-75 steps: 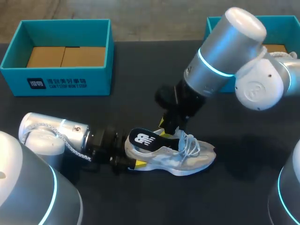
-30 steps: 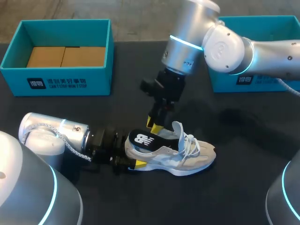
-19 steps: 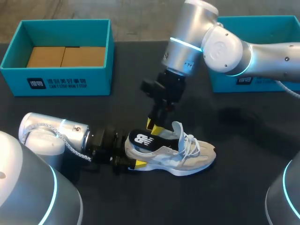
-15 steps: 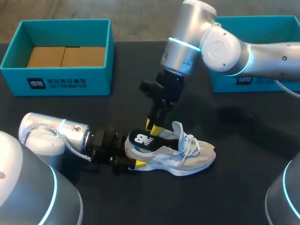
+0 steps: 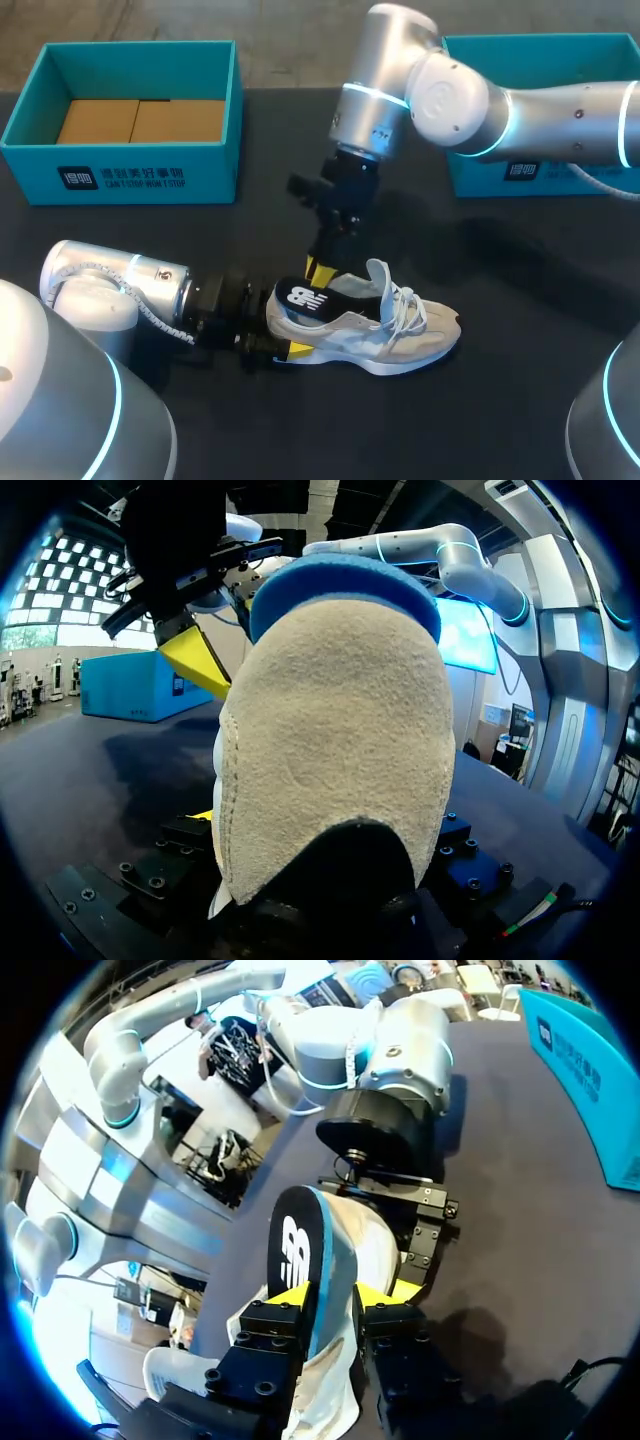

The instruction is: Take the shoe out of the shoebox, open the shoe tongue, remove and reinsert the insole, then place the shoe into the shoebox

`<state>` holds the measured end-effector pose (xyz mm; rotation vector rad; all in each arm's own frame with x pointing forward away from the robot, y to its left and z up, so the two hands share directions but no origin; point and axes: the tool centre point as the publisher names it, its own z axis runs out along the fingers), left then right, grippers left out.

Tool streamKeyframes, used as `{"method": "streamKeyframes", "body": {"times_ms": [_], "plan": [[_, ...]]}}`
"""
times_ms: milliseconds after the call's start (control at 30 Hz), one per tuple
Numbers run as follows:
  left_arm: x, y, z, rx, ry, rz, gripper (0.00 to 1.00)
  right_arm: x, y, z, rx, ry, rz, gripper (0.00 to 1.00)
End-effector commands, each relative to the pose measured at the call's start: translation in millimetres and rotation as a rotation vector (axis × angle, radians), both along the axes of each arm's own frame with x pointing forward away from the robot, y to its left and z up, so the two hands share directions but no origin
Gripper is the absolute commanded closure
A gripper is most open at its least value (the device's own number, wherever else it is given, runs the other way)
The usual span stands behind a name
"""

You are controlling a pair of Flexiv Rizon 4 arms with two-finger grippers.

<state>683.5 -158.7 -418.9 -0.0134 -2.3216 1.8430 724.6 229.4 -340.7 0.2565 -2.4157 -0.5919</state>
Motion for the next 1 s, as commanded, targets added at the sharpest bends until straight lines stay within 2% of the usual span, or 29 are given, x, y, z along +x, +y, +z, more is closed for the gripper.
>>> {"method": "streamKeyframes", "body": {"times_ms": [33,167,467,567,667,1000], "plan": [[0.3,-1,-3,0.000,0.000,0.000,1.00,-5.2,1,0,-0.002,0.002,-0.002,0.75],[0.3,-1,-3,0.000,0.000,0.000,1.00,-10.4,-1,1,-0.008,0.008,-0.009,0.74],[0.3,-1,-3,0.000,0.000,0.000,1.00,-18.4,-4,5,-0.019,0.005,-0.014,0.79],[0.3,-1,-3,0.000,0.000,0.000,1.00,-19.0,-4,6,-0.015,0.002,-0.009,0.86],[0.3,-1,-3,0.000,0.000,0.000,1.00,-20.2,-3,6,-0.015,0.003,-0.006,1.00],[0.3,-1,-3,0.000,0.000,0.000,1.00,-19.2,-6,16,-0.038,-0.025,-0.033,1.00]]}}
